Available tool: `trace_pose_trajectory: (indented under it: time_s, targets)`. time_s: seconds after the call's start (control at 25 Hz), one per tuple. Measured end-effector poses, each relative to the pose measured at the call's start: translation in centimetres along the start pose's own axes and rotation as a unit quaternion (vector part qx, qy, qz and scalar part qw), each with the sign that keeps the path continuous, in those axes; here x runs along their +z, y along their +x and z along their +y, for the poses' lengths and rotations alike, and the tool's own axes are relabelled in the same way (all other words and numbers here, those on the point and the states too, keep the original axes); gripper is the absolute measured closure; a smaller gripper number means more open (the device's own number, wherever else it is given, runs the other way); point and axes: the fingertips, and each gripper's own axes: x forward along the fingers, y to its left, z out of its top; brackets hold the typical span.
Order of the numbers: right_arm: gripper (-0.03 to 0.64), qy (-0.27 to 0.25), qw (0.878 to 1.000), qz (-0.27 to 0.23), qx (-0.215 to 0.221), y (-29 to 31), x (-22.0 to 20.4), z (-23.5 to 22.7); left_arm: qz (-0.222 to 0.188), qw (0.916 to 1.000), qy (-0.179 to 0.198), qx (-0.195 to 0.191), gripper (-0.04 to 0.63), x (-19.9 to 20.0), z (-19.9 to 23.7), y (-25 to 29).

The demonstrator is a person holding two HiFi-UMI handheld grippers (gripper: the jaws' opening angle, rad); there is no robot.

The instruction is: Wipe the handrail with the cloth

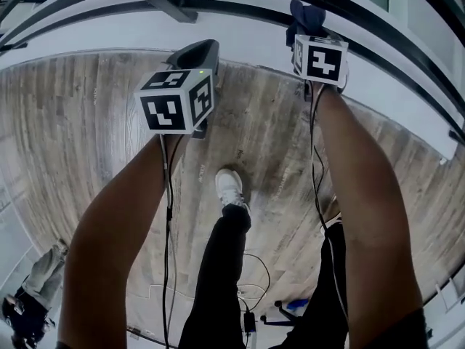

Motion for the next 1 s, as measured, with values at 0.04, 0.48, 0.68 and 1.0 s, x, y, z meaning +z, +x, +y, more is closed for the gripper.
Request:
trace_pose_trajectory:
  time_s: [0.04,0.48,0.68,1.0]
  targets:
    - [0.491,0.002,1.000,-0.002,-0.002,-0.4,-0.5,-1.3,0.002,1.0000,0.002,-0.001,0.597,-0.2,-1.2,0.4]
    - [0.491,0.054,0.998,0.002,-0.011,-5.3,-6.8,-18.3,0.011,0.9985,0.038,-0.038,0.597,0.3,-17.4,5.3]
    - [0.491,0.067,0.998,0.013,-0.017,-7.5,-9.2,-25.4,0.010,0.9966,0.066,-0.049,0.597,1.4,-24.1,7.3]
    - [0.491,0.092,0.996,0.004,-0.022,-10.5,-12.9,-35.9,0.018,0.9960,0.070,-0.053,0.597,1.0,-33.2,11.4]
